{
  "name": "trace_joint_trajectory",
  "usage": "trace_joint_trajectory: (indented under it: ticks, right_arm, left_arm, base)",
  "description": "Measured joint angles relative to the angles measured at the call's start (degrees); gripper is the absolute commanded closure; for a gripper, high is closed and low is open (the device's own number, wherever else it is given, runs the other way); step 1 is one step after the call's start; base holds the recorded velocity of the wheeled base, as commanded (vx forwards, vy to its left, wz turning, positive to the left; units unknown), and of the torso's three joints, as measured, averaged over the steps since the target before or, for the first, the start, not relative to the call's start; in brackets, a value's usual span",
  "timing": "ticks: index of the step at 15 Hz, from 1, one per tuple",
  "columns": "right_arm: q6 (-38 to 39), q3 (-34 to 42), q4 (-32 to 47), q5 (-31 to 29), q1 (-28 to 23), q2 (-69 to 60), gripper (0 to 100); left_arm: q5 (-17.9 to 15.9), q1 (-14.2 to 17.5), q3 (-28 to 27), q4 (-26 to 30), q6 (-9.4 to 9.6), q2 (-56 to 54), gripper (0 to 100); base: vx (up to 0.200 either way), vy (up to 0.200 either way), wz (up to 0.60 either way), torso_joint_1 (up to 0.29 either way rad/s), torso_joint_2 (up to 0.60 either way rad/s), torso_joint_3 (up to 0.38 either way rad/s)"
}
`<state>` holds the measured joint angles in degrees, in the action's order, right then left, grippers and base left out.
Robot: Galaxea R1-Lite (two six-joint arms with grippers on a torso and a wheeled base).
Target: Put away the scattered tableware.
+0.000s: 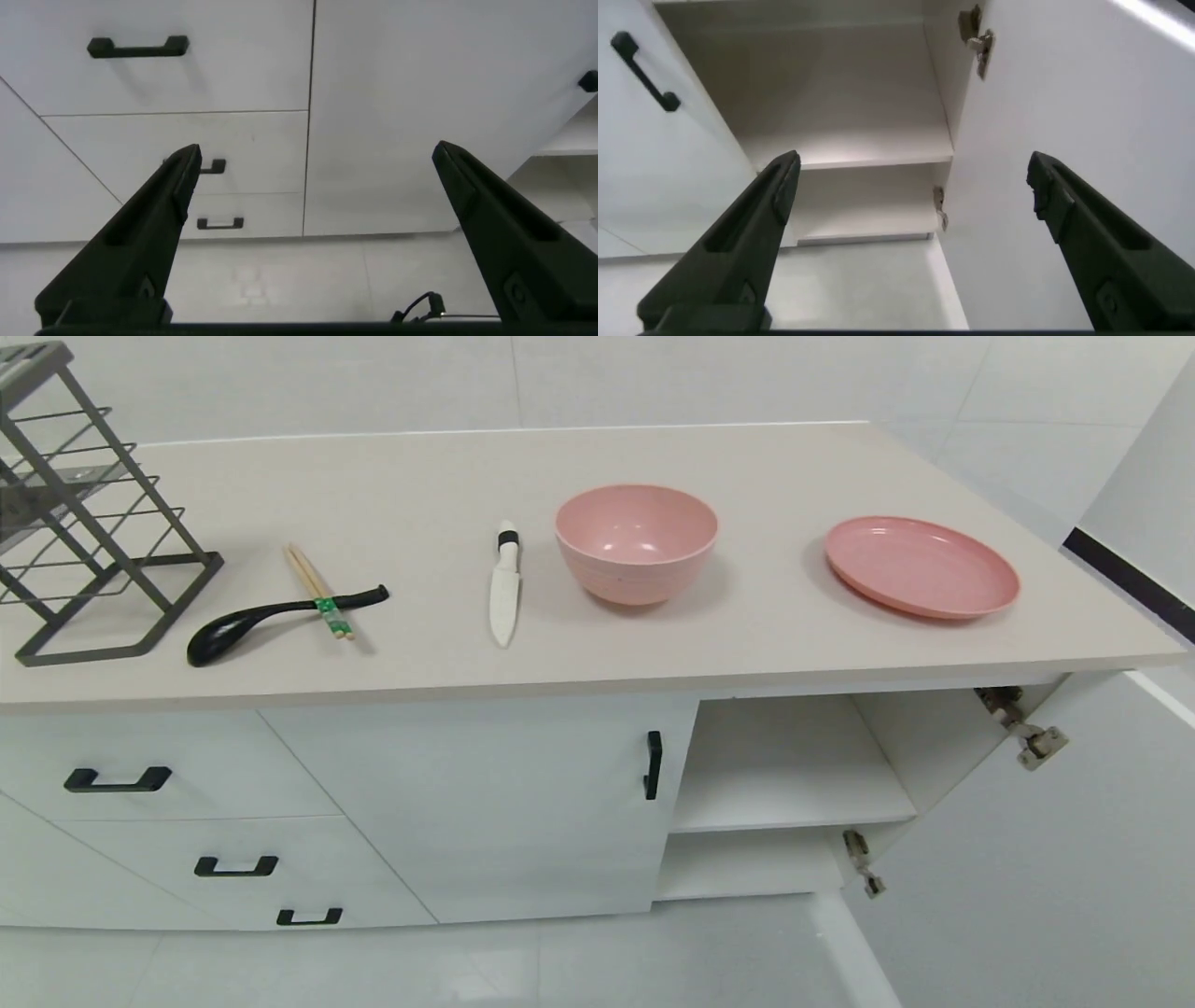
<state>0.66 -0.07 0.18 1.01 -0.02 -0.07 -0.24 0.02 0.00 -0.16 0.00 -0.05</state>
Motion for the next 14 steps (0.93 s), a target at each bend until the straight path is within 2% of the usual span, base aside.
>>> trace_joint_trajectory:
  ticks: [14]
  right_arm:
    - [0.1, 0.0, 0.0, 0.0, 0.0, 0.0, 0]
  left_arm:
    - [0.0, 0.0, 0.0, 0.0, 0.0, 0.0, 0]
  base:
    - [0.0, 0.0, 0.0, 0.229, -0.51, -0.281]
